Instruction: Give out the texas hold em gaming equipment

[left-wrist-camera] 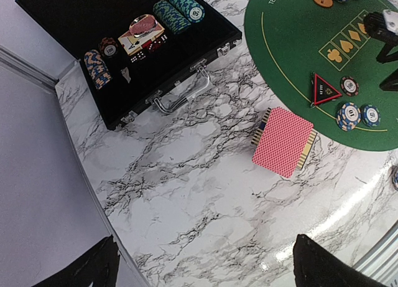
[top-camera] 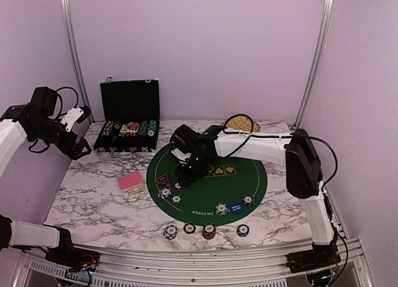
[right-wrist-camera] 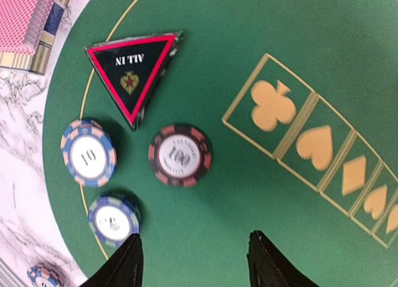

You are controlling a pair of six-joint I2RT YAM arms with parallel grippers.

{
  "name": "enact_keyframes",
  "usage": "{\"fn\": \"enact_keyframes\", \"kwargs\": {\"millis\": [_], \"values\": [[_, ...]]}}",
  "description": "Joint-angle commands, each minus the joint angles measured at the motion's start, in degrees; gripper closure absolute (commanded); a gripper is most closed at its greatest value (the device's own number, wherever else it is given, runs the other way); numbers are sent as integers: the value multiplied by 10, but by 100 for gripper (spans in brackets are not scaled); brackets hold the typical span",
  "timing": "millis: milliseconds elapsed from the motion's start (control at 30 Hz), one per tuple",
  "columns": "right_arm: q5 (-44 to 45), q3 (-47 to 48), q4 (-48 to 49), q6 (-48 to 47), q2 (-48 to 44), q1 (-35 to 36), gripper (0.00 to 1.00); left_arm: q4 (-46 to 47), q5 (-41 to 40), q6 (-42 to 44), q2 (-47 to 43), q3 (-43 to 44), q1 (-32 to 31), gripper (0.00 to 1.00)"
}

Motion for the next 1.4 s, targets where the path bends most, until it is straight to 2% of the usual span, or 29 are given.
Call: {"fn": "enact_keyframes", "kwargs": {"millis": [0, 100, 233, 467, 633, 1033, 1367], "values": [[34, -107, 10, 13, -126, 34, 38, -14, -1, 4, -12, -5, -1, 1], [45, -196, 9, 35, -188, 69, 29, -14, 5, 3, -9, -5, -1, 1], [40, -286, 8, 76, -250, 111, 23, -14, 12, 1, -3, -2, -1, 1], [22, -356, 25, 124, -282, 154, 16, -14, 16, -1, -2, 2, -1, 1], [21, -369, 37, 125, -277, 157, 17, -15, 13, -1, -3, 3, -1, 1], [-3, -380, 53, 117, -257, 157, 30, -15, 5, -1, -5, 6, -1, 1], [-5, -393, 58, 112, -250, 157, 35, -15, 5, -1, -3, 5, -1, 1]]}}
